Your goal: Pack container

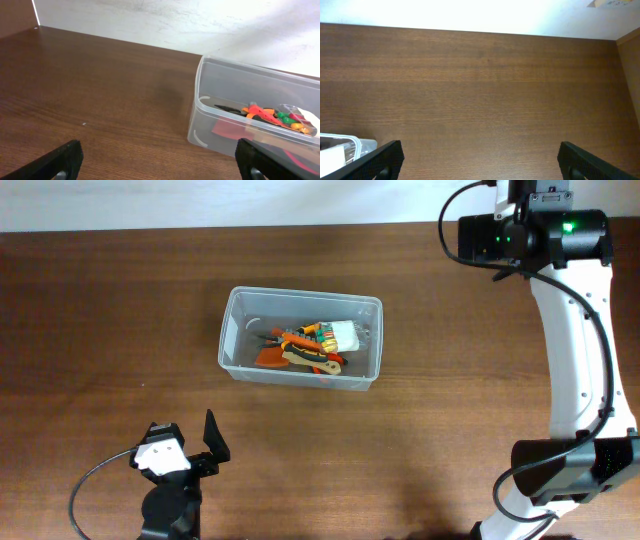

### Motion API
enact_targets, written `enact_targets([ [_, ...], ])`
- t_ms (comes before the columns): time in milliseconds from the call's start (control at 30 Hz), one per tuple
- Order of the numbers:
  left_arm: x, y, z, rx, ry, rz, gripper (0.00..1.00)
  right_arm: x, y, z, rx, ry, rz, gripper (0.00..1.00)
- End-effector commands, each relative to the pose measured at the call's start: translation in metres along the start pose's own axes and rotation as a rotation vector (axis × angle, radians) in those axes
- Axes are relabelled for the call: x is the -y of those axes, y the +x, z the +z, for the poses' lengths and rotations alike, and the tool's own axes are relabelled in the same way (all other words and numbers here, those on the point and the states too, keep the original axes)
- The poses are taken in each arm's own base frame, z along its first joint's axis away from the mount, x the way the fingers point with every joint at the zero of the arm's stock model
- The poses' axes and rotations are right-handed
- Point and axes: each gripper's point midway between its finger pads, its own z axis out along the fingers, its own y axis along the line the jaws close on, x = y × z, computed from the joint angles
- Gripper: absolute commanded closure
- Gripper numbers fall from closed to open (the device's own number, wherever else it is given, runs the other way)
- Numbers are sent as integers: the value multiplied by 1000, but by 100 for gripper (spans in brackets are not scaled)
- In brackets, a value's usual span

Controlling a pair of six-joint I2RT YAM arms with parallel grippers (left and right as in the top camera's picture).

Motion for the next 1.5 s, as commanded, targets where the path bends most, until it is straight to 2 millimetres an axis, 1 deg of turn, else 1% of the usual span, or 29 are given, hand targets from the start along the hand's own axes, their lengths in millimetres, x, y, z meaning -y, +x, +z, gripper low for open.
enact_targets([
  [0,0,0,0,2,1,9,1,3,0,1,-1,8,15,1],
  [700,0,0,0,2,1,9,1,3,0,1,-2,8,15,1],
  [800,0,0,0,2,1,9,1,2,1,5,-10,9,7,1],
  [833,0,0,0,2,1,9,1,2,1,4,-7,9,6,1],
  [900,0,0,0,2,0,9,1,2,-3,-8,18,6,8,1],
  [967,0,0,0,2,1,9,1,2,-14,-34,83,1,11,1],
  [1033,0,1,0,2,1,9,1,2,-29,-66,180,-6,22,1],
  [1133,0,0,0,2,1,9,1,7,-53,-129,367,-18,50,1],
  [1200,0,1,0,2,0,9,1,14,-59,-170,465,-26,65,1],
  [1267,0,1,0,2,0,9,1,21,-56,-211,541,-34,78,1],
  [1333,0,0,0,2,1,9,1,27,-48,-245,598,-35,87,1],
  [1433,0,1,0,2,1,9,1,37,-25,-288,653,-33,98,1],
  [1467,0,0,0,2,0,9,1,39,-17,-298,666,-32,101,1],
])
